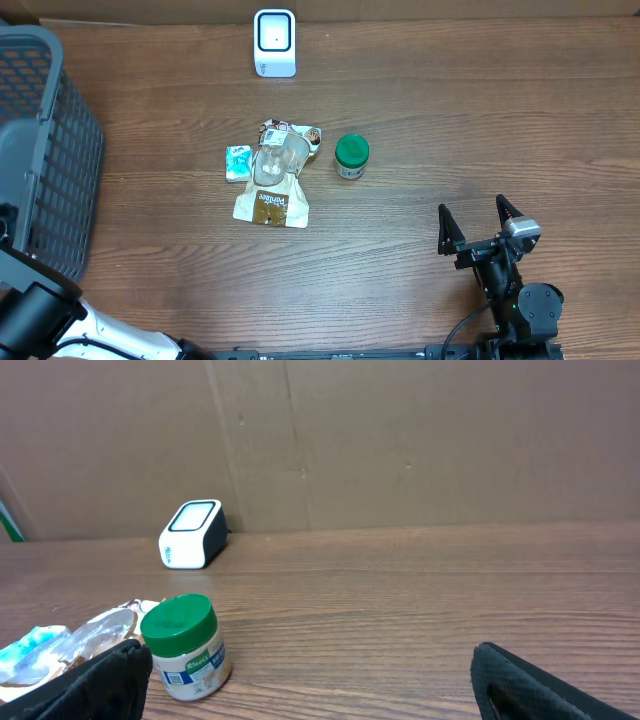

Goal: Scan the item barcode
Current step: 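Reach into the basket and grasp the small orange tissue box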

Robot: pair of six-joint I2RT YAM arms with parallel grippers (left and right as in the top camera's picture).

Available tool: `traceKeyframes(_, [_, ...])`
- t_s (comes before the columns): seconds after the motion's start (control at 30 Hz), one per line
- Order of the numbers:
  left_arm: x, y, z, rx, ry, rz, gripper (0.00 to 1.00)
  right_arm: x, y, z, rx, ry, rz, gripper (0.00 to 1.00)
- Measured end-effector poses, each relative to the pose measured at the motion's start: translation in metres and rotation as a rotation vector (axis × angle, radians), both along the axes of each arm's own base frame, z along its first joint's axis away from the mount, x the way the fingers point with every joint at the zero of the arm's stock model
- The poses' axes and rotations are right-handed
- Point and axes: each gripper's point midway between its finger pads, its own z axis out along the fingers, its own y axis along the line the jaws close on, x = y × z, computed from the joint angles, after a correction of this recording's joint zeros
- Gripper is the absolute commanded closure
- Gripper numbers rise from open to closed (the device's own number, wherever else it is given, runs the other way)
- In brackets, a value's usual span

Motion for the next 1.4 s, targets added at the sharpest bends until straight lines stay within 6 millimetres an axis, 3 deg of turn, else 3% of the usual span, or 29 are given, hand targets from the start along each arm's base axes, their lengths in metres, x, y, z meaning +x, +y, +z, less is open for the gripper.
traceKeyframes(0.1, [-0.002, -0.002, -0.007, -0.015, 0.012, -0.002, 0.66, 0.0, 0.0, 0.0, 0.001, 0.001, 0.001, 0.0])
traceKeyframes(0.2, [-0.001, -0.003, -0.007, -0.018, 0.009, -0.006, 0.69, 0.0, 0.0, 0.0, 0.0, 0.0, 0.0, 0.0])
traceKeyframes(0.3, [0.0, -0.004, -0.008, -0.026, 0.002, -0.008, 0.68, 0.0, 0.0, 0.0, 0.0, 0.0, 0.001, 0.0])
traceKeyframes(0.4, [0.0, -0.006, -0.008, -0.036, 0.0, -0.016, 0.5, 0.0, 0.0, 0.0, 0.0, 0.0, 0.0, 0.0])
traceKeyframes(0.47, [-0.001, -0.009, -0.009, -0.047, 0.004, -0.012, 0.46, 0.0, 0.0, 0.0, 0.0, 0.0, 0.001, 0.0])
traceKeyframes(0.9, [-0.015, -0.031, -0.012, -0.139, 0.059, -0.002, 0.48, 0.0, 0.0, 0.0, 0.0, 0.0, 0.0, 0.0])
traceKeyframes(1.1, [-0.022, -0.044, -0.013, -0.193, 0.077, 0.031, 0.6, 0.0, 0.0, 0.0, 0.0, 0.0, 0.001, 0.0])
traceKeyframes(1.13, [-0.023, -0.046, -0.013, -0.197, 0.08, 0.041, 0.65, 0.0, 0.0, 0.0, 0.0, 0.0, 0.0, 0.0])
traceKeyframes(1.23, [-0.024, -0.048, -0.016, -0.201, 0.082, 0.056, 0.96, 0.0, 0.0, 0.0, 0.0, 0.0, 0.001, 0.0])
traceKeyframes(1.4, [-0.023, -0.047, -0.015, -0.187, 0.068, 0.075, 0.96, 0.0, 0.0, 0.0, 0.0, 0.0, 0.0, 0.0])
